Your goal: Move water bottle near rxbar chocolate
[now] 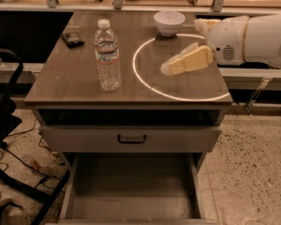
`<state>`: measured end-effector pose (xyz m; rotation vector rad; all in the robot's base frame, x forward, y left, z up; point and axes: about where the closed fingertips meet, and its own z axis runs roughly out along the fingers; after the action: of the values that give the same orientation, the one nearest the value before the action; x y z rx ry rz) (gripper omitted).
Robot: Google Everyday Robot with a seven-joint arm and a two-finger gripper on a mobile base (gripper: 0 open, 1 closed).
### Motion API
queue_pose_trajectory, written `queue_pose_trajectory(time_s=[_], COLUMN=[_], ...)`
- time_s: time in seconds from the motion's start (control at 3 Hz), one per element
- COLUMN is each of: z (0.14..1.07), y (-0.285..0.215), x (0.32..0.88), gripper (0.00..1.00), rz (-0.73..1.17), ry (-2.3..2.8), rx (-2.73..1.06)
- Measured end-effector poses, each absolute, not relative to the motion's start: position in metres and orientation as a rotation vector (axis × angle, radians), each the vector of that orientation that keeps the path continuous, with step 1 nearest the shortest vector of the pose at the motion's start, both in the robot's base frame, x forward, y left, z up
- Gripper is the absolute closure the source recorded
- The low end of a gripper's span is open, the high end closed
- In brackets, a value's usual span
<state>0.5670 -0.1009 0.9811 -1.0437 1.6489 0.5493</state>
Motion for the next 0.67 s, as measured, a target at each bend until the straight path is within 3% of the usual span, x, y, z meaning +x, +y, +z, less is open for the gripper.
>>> queue_pose_trajectory(time_s=[0.67], z=[0.946], y=[-0.006], x=[0.589], gripper=[0.00], rz=[0.792], ry=[1.495], rx=[-1.051])
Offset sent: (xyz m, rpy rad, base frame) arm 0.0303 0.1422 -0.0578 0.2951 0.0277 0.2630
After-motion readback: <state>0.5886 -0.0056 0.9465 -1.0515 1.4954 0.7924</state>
